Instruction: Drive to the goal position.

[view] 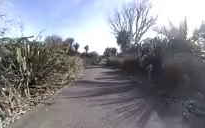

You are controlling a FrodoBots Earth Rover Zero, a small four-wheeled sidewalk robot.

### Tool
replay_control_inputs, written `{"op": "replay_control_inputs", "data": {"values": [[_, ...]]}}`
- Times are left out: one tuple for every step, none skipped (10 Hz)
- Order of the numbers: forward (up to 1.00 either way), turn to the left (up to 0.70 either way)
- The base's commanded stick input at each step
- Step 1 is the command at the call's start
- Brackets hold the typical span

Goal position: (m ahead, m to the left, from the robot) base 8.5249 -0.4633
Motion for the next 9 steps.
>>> {"op": "replay_control_inputs", "data": {"values": [[0.45,0.0],[0.45,0.0],[0.45,0.0],[0.45,0.0],[0.45,0.0],[0.45,0.0],[0.45,0.0],[0.45,0.0],[0.45,0.0]]}}
